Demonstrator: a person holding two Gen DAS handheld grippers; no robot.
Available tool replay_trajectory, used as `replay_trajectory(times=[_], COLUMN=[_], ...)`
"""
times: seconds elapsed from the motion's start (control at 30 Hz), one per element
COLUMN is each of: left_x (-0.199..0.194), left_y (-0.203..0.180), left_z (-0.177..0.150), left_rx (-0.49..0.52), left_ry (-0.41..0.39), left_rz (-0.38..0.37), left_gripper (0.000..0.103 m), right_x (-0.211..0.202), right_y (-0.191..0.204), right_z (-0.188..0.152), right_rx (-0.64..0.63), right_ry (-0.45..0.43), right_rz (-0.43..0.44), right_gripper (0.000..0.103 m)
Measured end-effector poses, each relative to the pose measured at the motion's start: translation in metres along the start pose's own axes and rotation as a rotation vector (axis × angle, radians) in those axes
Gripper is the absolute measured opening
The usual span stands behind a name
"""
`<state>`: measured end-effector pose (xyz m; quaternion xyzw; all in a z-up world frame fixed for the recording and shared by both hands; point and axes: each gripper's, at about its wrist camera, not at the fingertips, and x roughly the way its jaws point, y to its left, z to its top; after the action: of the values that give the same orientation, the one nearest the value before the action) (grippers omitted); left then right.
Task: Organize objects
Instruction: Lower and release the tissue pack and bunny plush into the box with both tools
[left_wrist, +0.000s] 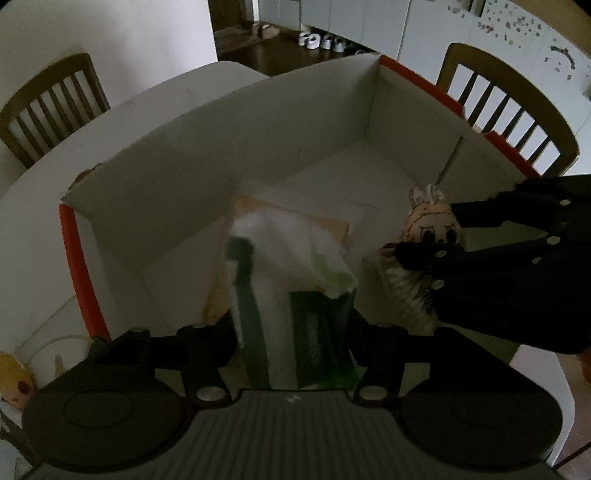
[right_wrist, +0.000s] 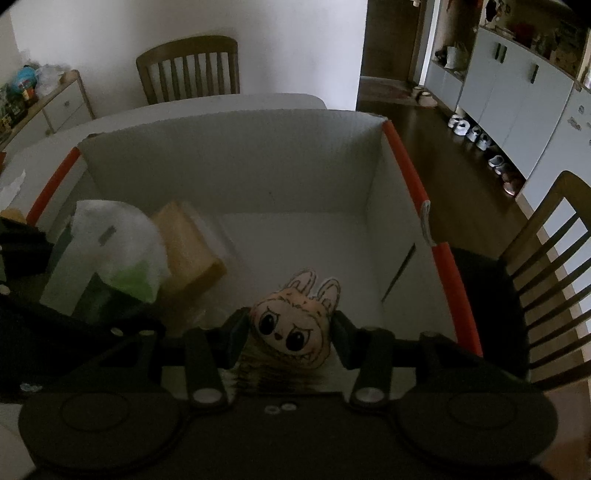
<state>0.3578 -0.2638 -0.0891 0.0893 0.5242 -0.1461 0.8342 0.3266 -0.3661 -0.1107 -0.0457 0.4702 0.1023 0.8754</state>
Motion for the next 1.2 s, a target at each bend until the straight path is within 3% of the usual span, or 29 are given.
replay_trajectory(times=[0.27,0.5,0.9,1.2], left_x=[-0.012,-0.022,-0.057,-0.098], left_y=[-0.005,0.000,0.005,0.016], left_z=[-0.006,-0.005,-0.014,-0.032], left_rx=[0.003,-0.021,-0.058,-0.071], left_ry=[-0.031,-0.067,-0.147,-0.226], left_rz=[-0.004,-0.010,-0.052,-0.068], left_gripper=[0.065,0.082,0.085,0.085], right_x=[-0.008,-0.026,-0.068,-0.102], right_y=[-0.005,-0.012,-0.012,0.001], right_z=[-0.007,-0.008,-0.012,-0.015], right_rx=[-0.023,-0.017,-0.003,0.010], right_ry=[-0.007,-0.038,-0.107,-0.175], right_rz=[0.005,0.025,0.066,0.101], right_gripper=[0.060,0.062,0.067,0.078])
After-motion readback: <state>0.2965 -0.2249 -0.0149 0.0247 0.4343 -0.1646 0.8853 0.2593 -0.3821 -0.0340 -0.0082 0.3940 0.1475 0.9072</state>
